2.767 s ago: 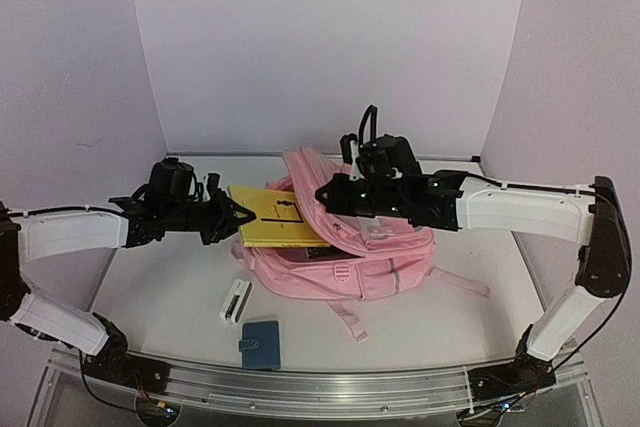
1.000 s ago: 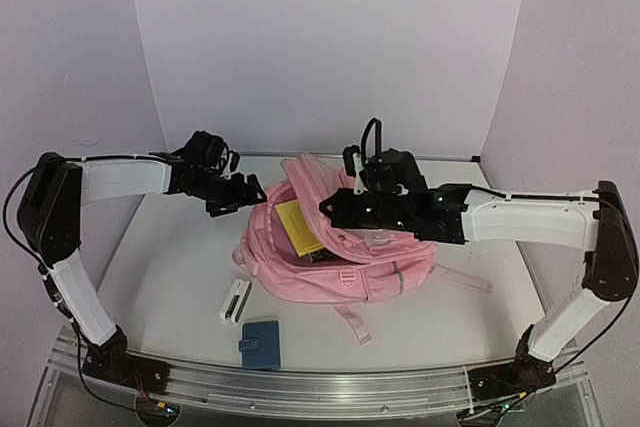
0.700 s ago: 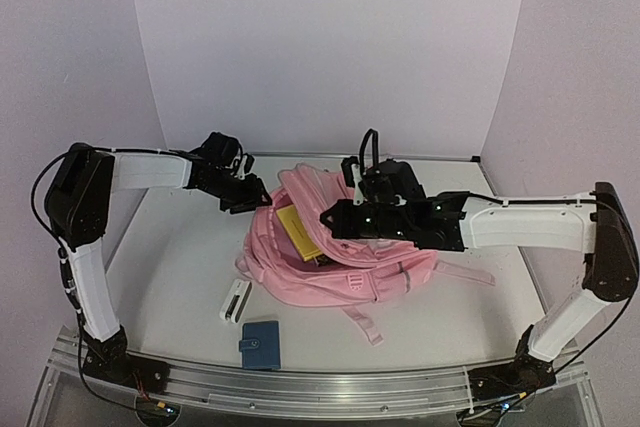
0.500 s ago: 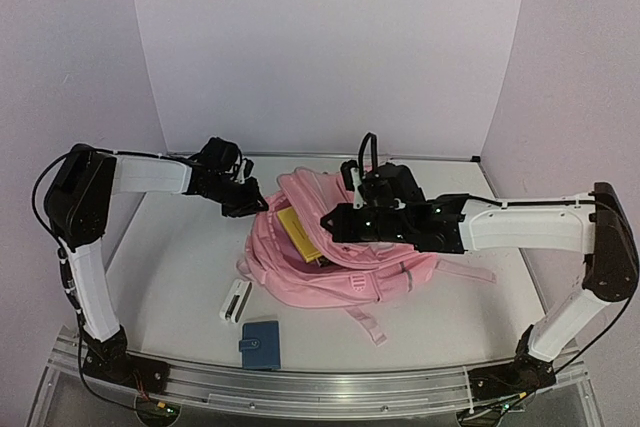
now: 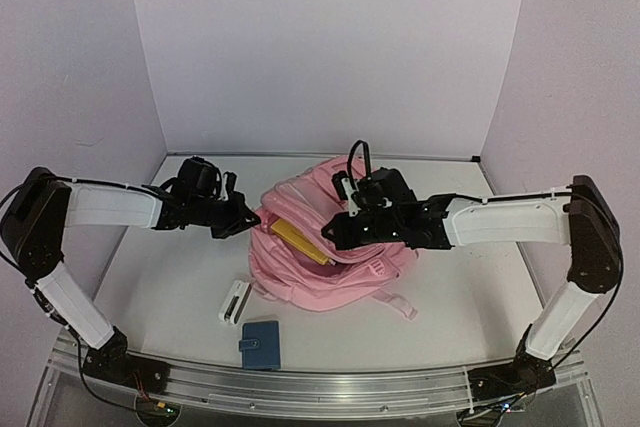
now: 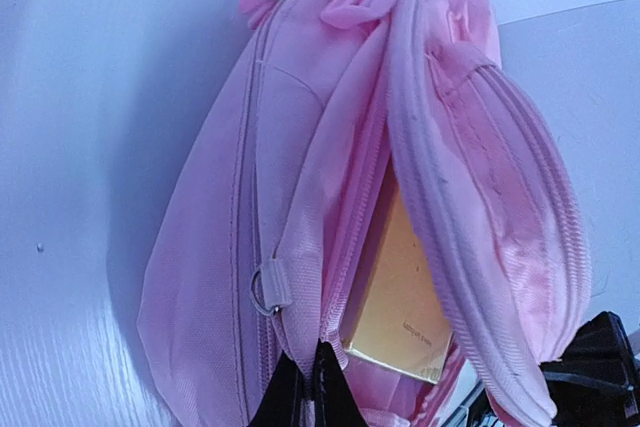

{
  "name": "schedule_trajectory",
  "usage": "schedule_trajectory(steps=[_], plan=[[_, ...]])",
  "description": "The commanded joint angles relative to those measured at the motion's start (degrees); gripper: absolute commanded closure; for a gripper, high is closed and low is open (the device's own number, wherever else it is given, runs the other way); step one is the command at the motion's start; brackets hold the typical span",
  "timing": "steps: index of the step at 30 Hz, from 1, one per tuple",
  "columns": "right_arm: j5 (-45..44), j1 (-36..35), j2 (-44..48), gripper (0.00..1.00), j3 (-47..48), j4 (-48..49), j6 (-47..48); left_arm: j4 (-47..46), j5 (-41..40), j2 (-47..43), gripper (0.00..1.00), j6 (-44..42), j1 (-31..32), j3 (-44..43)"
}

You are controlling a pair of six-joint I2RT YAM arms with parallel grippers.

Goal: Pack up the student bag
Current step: Adjust the student bag at the center of the board.

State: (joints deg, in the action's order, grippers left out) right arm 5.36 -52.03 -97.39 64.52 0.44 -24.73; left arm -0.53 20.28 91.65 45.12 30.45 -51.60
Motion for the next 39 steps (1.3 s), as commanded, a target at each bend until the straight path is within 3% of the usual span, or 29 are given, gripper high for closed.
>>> schedule_trajectory(steps=[1,3,8,15,18,20,22,26,31,35,39], plan=[[-8.0,6.5,-2.7,0.83,2.0,-0.3,2.8,-2.2,-3.8,-8.0,1.0,7.0,6.4,4.8],[-8.5,7.1,-2.0,0.72,1.8,-0.4,3.1,-3.8,-6.0,-9.7,1.0,10.0,9.8,7.0],[-10.6,7.8,1.9,0.32,0.1,-3.1,1.9,-7.6,-10.4,-10.8,1.0,14.1,18.3,9.1],[-13.5,7.7,7.0,0.13,0.7,-10.4,0.3,-7.6,-12.9,-2.1,1.0,11.5,27.7,-1.2],[-13.9,7.7,9.4,0.1,1.0,-12.2,-0.2,-7.4,-12.4,1.8,0.99,10.3,29.9,-5.2],[-13.8,7.7,10.9,0.08,1.2,-13.1,-0.6,-6.9,-12.1,2.8,0.93,9.7,30.4,-6.4],[-13.4,7.7,12.3,0.07,1.7,-14.0,-0.8,-6.9,-12.2,1.8,0.81,9.5,30.5,-5.8],[-12.0,7.1,14.8,0.06,3.1,-15.3,-1.3,-4.8,-11.6,-3.7,0.44,8.2,30.5,-3.2],[-13.2,3.6,16.7,0.09,5.5,-15.3,-3.9,6.7,-14.6,-14.8,0.21,6.6,30.1,-0.4],[-17.8,-1.7,14.3,0.16,9.0,-15.3,-5.8,18.7,-14.2,-22.3,0.14,4.3,25.0,-0.4],[-19.2,-5.5,8.9,0.24,12.7,-15.1,-7.7,24.1,-12.4,-27.2,0.11,1.1,16.1,0.7]])
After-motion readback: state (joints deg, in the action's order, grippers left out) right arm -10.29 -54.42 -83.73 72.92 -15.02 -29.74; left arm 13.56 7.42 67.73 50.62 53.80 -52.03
